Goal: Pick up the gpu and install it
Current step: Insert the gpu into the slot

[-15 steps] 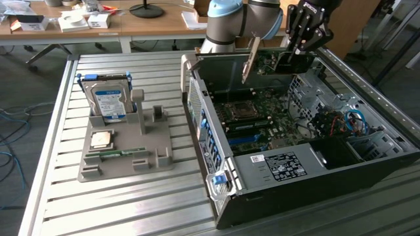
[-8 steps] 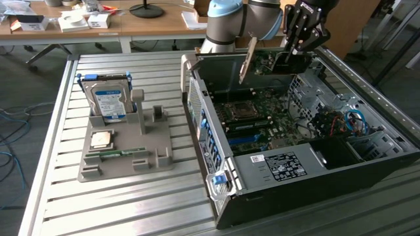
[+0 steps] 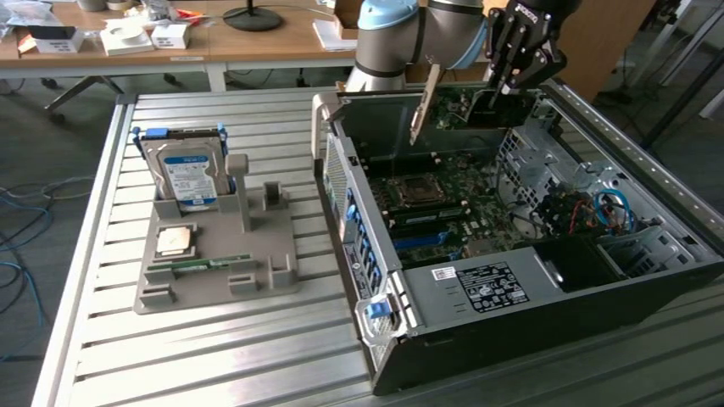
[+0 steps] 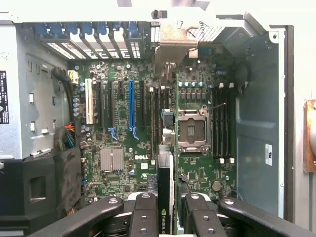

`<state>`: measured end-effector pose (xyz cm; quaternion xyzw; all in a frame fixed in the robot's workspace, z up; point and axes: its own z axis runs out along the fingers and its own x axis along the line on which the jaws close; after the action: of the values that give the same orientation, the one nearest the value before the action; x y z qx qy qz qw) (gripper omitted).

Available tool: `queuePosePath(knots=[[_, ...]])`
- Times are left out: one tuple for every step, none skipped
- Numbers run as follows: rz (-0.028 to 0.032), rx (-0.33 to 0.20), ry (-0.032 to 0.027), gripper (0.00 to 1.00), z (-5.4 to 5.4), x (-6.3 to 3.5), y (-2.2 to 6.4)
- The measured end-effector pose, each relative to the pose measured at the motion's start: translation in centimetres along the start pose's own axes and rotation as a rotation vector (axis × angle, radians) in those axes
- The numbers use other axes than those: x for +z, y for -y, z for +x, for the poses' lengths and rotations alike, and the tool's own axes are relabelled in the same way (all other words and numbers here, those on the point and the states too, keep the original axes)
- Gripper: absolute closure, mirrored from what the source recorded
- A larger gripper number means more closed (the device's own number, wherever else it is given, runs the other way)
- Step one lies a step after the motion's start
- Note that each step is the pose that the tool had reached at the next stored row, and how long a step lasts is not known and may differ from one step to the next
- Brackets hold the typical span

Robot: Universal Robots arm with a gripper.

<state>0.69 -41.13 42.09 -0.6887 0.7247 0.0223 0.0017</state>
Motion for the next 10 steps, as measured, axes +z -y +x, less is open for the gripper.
queuePosePath(knots=[[0.0, 0.0, 0.0, 0.74, 0.0, 0.0, 0.0], [0.0, 0.0, -0.0001, 0.74, 0.0, 0.0, 0.0], [0.0, 0.0, 0.0, 0.74, 0.0, 0.0, 0.0], [0.0001, 0.0, 0.0, 0.74, 0.0, 0.0, -0.06], [0.0002, 0.0, 0.0, 0.74, 0.01, 0.0, -0.16], [0.0002, 0.0, 0.0001, 0.74, 0.01, 0.01, -0.25], [0.0003, 0.0, 0.0, 0.74, 0.02, 0.01, -0.34], [0.0004, 0.0, -0.0001, 0.74, 0.02, 0.01, -0.45], [0.0006, 0.0, -0.0001, 0.74, 0.03, 0.01, -0.58], [0.0008, 0.0, 0.0, 0.74, 0.04, 0.02, -0.7]])
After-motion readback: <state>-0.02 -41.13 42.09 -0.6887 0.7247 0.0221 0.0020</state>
